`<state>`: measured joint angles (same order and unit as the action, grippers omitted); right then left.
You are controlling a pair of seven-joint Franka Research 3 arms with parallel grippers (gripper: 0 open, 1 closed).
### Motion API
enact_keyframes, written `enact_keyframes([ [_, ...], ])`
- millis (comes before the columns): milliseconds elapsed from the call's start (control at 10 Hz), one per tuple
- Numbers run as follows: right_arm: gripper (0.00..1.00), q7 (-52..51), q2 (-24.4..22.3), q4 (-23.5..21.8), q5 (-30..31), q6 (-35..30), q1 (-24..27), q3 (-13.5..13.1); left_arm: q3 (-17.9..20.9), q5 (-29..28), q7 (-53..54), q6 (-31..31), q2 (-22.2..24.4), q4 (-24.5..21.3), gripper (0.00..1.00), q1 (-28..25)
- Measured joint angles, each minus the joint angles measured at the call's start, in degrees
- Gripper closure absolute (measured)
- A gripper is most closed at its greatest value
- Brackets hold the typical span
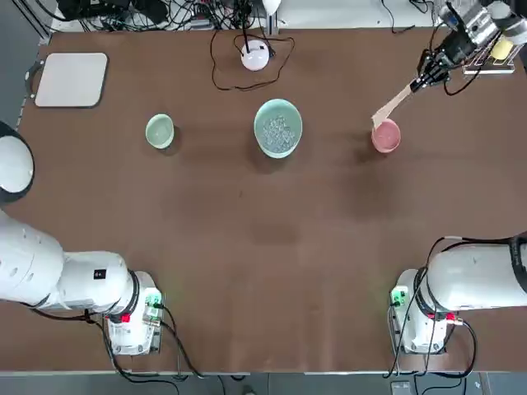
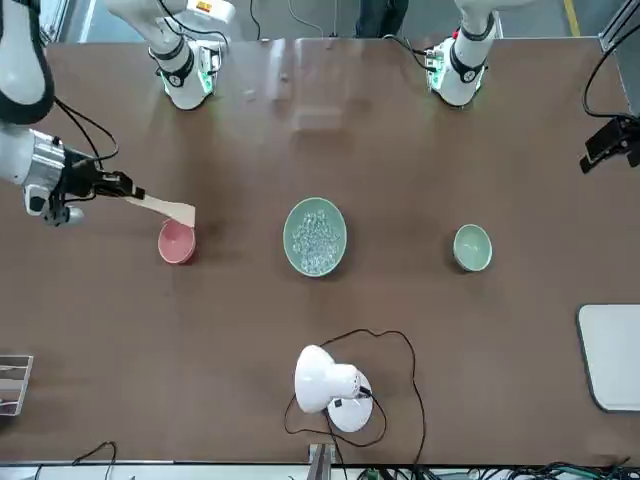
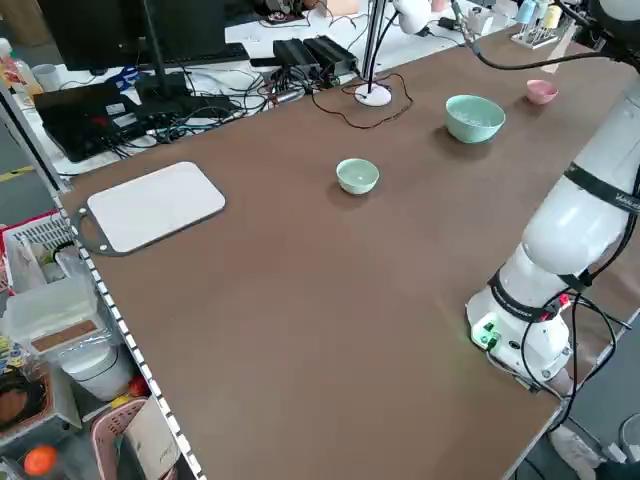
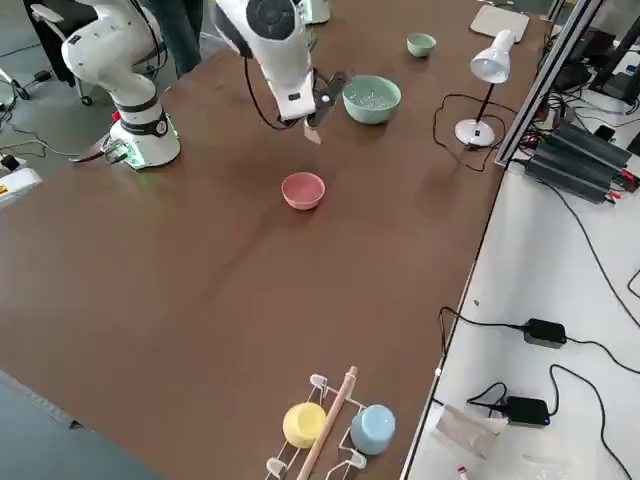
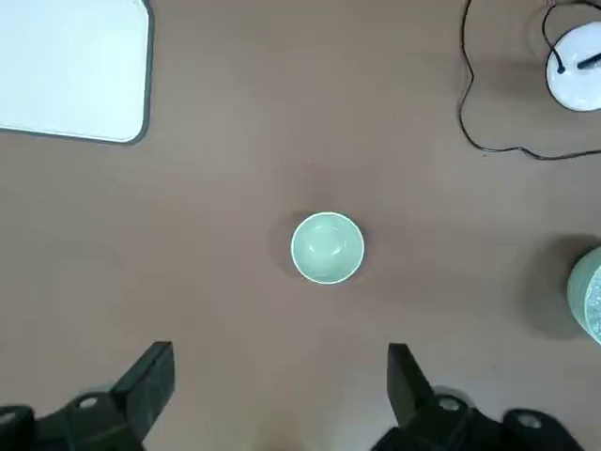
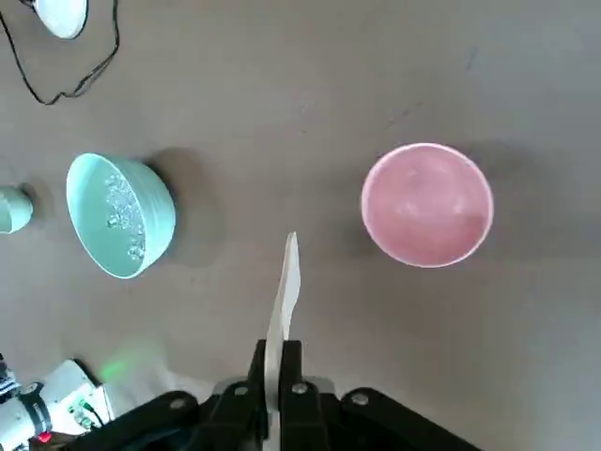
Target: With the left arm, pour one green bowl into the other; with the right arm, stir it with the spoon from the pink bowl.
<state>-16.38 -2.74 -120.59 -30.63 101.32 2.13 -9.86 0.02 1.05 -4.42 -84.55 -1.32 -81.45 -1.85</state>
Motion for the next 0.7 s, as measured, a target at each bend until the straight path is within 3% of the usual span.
enact_keyframes([
  [400,0.94,-15.3,0.5,-5.5,-7.3,0.1,9.2,-0.1,0.7,0.0,0.1,-1.9,-0.3,0.0,0.00,0.4],
  [700,0.94,-20.8,3.0,-6.4,-9.3,0.5,11.6,-0.1,0.5,0.0,0.0,-2.0,-0.3,0.0,0.00,0.3],
])
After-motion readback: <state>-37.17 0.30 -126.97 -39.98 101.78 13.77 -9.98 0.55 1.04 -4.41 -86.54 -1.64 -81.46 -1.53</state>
